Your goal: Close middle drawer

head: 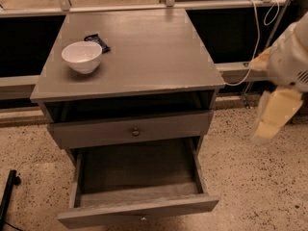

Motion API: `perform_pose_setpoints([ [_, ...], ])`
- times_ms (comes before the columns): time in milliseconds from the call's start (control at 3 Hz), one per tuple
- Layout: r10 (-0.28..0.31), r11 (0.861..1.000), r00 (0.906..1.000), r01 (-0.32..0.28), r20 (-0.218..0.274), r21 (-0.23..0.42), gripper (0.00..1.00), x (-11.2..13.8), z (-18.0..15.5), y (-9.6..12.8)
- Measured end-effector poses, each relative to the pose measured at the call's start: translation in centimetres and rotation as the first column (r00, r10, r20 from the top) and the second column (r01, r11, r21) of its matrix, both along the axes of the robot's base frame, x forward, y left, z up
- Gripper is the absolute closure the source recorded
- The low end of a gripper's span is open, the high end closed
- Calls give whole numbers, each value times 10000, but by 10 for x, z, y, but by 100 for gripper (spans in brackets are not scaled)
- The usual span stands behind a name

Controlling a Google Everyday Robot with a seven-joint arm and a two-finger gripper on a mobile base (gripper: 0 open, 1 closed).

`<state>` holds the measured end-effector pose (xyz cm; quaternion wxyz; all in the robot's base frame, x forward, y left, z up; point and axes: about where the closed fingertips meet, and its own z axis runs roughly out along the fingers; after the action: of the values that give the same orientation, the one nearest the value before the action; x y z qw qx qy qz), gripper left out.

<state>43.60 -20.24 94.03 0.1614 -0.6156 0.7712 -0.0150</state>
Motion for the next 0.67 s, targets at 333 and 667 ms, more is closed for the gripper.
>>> perform_pose_setpoints([
  [333,807,9960,9963,-818,298,365,0,-20,-49,31],
  [667,1013,9834,9948,-1022,133,1501,0,-46,-128,31],
])
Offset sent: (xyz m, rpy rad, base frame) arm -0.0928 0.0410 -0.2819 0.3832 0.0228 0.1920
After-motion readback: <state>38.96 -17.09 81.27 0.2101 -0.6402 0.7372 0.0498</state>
